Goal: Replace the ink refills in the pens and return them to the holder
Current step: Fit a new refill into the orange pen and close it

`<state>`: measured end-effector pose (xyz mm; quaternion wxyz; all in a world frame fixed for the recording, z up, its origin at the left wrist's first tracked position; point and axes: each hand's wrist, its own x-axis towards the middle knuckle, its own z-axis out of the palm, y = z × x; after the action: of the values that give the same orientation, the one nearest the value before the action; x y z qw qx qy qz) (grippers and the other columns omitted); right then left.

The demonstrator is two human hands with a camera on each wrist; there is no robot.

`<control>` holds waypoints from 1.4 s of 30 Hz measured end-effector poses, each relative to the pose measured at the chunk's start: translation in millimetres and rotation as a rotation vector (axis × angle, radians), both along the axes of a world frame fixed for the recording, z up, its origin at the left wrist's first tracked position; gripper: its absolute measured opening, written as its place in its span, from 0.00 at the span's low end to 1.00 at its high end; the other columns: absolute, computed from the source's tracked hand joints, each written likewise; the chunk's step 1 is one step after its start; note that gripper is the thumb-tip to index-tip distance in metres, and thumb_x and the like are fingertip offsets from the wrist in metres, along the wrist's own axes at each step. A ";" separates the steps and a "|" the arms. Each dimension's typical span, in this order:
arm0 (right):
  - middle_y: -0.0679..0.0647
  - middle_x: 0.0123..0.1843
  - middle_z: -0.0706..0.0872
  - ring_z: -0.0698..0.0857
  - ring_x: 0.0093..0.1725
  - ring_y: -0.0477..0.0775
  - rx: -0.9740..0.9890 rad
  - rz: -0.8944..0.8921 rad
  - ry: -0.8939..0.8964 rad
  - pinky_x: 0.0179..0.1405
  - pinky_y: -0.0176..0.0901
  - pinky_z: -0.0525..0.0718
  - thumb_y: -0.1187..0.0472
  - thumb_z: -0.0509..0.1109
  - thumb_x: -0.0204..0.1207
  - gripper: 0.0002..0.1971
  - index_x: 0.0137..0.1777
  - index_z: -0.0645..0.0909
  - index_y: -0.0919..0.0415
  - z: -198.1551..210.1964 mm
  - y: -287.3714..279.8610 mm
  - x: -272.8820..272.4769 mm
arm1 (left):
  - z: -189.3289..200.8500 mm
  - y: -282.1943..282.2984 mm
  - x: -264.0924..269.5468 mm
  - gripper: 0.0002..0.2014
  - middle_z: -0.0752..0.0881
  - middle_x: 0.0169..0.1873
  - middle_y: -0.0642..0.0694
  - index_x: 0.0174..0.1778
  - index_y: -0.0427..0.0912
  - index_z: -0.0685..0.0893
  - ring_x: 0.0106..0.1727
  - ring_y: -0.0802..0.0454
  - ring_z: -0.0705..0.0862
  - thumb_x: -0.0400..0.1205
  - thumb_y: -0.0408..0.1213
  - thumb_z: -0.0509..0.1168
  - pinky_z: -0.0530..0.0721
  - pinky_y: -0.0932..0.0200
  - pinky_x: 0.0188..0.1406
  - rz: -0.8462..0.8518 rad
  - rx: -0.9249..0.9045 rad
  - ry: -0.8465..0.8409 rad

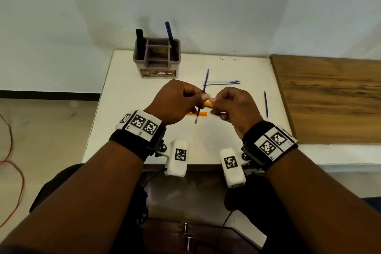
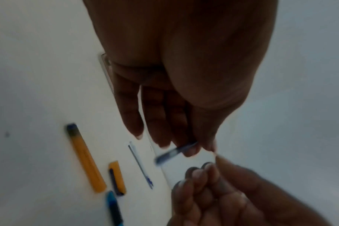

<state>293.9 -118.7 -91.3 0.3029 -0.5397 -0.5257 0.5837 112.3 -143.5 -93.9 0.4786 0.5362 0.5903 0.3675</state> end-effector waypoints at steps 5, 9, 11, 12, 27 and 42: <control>0.57 0.36 0.90 0.88 0.36 0.52 0.067 -0.025 -0.008 0.30 0.32 0.77 0.64 0.73 0.80 0.06 0.41 0.88 0.56 -6.3 -2.9 -4.0 | -19.5 -6.9 9.9 0.05 0.88 0.25 0.59 0.45 0.48 0.94 0.26 0.68 0.81 0.81 0.43 0.74 0.76 0.73 0.33 -0.086 0.061 0.156; 0.58 0.41 0.92 0.91 0.36 0.52 -0.012 -0.287 0.064 0.25 0.27 0.77 0.65 0.73 0.81 0.05 0.43 0.87 0.58 -22.5 -5.7 -0.7 | -45.6 1.4 2.5 0.08 0.91 0.34 0.61 0.46 0.56 0.94 0.34 0.64 0.85 0.78 0.53 0.74 0.82 0.63 0.39 -0.014 0.082 0.333; 0.60 0.44 0.92 0.91 0.37 0.52 -0.092 -0.494 0.104 0.23 0.27 0.77 0.64 0.72 0.82 0.03 0.47 0.87 0.59 -33.1 -6.4 5.0 | -52.0 10.2 -5.7 0.13 0.90 0.42 0.62 0.53 0.58 0.92 0.42 0.63 0.86 0.76 0.57 0.75 0.84 0.61 0.47 0.006 0.067 0.435; 0.59 0.45 0.92 0.91 0.37 0.52 -0.113 -0.564 0.097 0.22 0.28 0.77 0.63 0.72 0.82 0.03 0.47 0.86 0.58 -38.9 -1.9 6.8 | -54.8 15.0 -9.8 0.17 0.88 0.46 0.63 0.56 0.59 0.90 0.46 0.63 0.85 0.73 0.59 0.76 0.83 0.60 0.51 0.000 0.045 0.467; 0.56 0.41 0.93 0.87 0.31 0.47 0.010 -0.559 -0.050 0.31 0.34 0.81 0.61 0.71 0.81 0.02 0.51 0.84 0.58 -54.8 58.4 18.3 | -84.8 29.4 4.8 0.09 0.89 0.49 0.55 0.50 0.56 0.91 0.54 0.52 0.82 0.78 0.54 0.73 0.79 0.55 0.53 -0.071 -0.017 0.676; 0.53 0.41 0.93 0.86 0.30 0.46 -0.020 -0.542 -0.011 0.32 0.36 0.82 0.60 0.72 0.81 0.02 0.46 0.84 0.52 -58.4 58.3 14.6 | -77.6 31.7 -4.3 0.08 0.87 0.36 0.63 0.48 0.55 0.92 0.36 0.62 0.82 0.77 0.52 0.76 0.75 0.67 0.38 0.085 0.066 0.357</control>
<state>308.5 -60.4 -149.7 0.4400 -0.6667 -0.3578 0.4837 108.0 -111.8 -171.5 0.3323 0.5828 0.6757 0.3054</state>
